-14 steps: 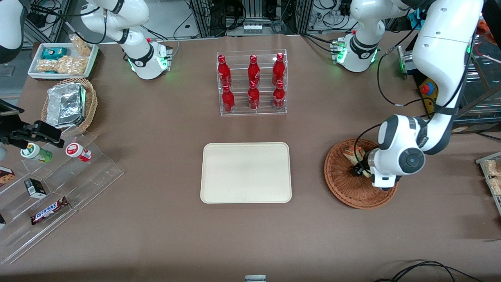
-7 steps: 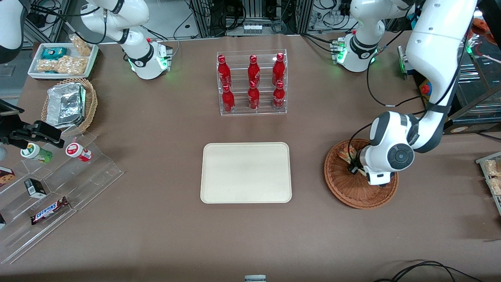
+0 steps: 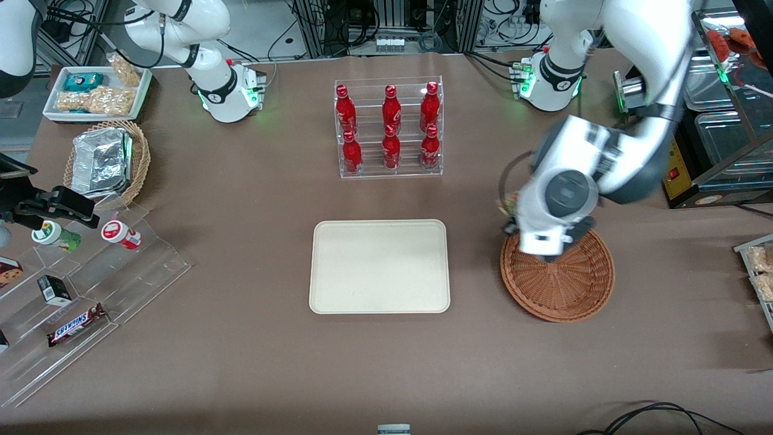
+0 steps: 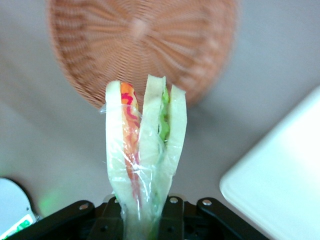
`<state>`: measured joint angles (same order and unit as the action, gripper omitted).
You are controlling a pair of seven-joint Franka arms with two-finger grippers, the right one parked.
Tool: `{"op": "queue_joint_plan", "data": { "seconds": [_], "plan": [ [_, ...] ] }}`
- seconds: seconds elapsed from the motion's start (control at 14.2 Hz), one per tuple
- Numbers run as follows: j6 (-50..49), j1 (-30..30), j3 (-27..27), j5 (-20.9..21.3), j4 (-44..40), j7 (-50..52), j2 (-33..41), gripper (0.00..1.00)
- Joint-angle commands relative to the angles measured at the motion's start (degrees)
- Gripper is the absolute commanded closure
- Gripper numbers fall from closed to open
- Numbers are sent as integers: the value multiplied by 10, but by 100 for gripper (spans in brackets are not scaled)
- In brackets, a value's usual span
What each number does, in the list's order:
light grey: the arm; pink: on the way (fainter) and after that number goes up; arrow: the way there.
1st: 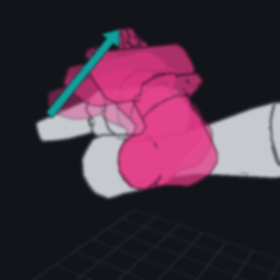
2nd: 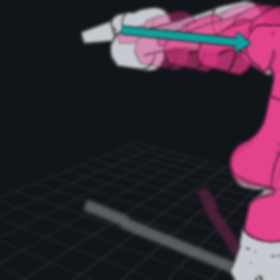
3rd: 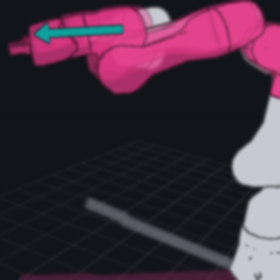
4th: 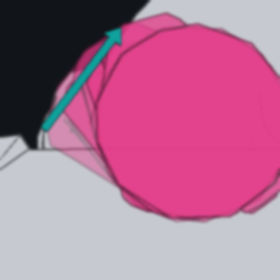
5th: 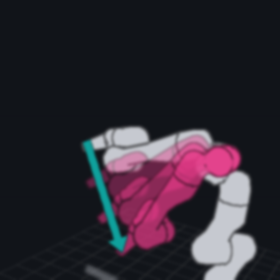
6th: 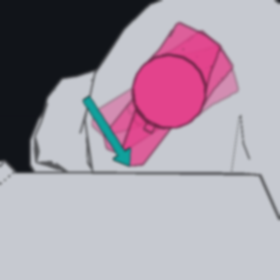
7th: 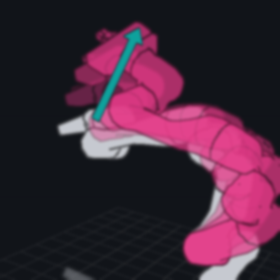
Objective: Place sandwich from basket to tray
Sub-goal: 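Lift the sandwich and carry it over the cream tray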
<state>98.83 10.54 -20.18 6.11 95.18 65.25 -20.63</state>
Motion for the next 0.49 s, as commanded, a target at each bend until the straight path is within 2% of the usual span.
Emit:
{"op": "queue_joint_plan", "data": {
  "seconds": [0.0,0.21,0.42],
  "plan": [
    [-12,68,7,-4,-107,-60,-76,94],
    [2,118,-6,-13,-176,-103,-157,91],
    [104,153,-18,-5,-190,-100,-218,88]
  ]
}}
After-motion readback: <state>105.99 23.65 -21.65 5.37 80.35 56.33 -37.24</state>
